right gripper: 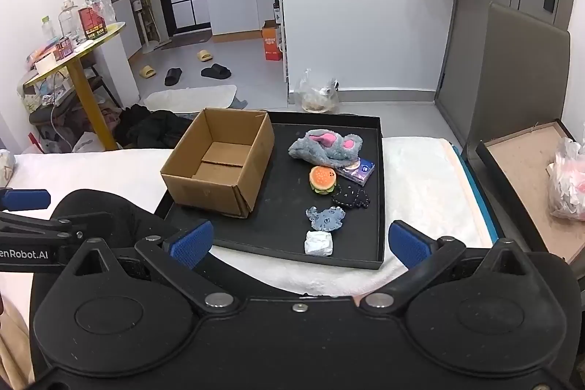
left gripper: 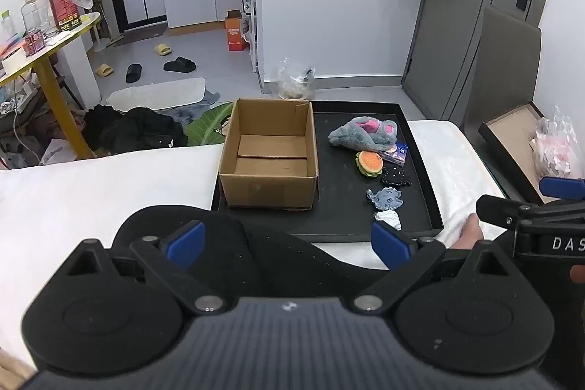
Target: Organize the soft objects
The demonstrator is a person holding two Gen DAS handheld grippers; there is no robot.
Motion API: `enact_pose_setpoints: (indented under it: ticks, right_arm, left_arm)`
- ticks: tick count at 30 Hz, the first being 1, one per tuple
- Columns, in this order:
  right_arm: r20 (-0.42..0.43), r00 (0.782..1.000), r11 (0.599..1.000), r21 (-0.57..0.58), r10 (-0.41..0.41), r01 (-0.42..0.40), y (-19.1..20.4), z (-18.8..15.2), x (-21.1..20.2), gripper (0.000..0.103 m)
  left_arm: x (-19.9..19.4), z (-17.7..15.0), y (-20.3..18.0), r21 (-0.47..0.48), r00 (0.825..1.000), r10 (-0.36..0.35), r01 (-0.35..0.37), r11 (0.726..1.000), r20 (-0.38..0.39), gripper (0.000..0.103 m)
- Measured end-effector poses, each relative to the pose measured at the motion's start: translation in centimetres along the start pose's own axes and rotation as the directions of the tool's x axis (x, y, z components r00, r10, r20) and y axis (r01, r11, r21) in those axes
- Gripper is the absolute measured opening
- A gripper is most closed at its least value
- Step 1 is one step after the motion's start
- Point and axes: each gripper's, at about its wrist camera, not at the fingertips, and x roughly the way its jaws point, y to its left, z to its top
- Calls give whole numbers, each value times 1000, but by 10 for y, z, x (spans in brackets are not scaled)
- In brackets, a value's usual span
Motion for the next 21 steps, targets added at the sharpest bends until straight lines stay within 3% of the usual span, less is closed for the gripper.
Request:
enact_pose_setpoints:
  ticks: [21]
  right_arm:
    - [7,1000,1000,-15,3,-3,-3,-7,5,103]
  left_arm:
    - [-14,-2,6,-5,1000,16,-16,1000,8,97]
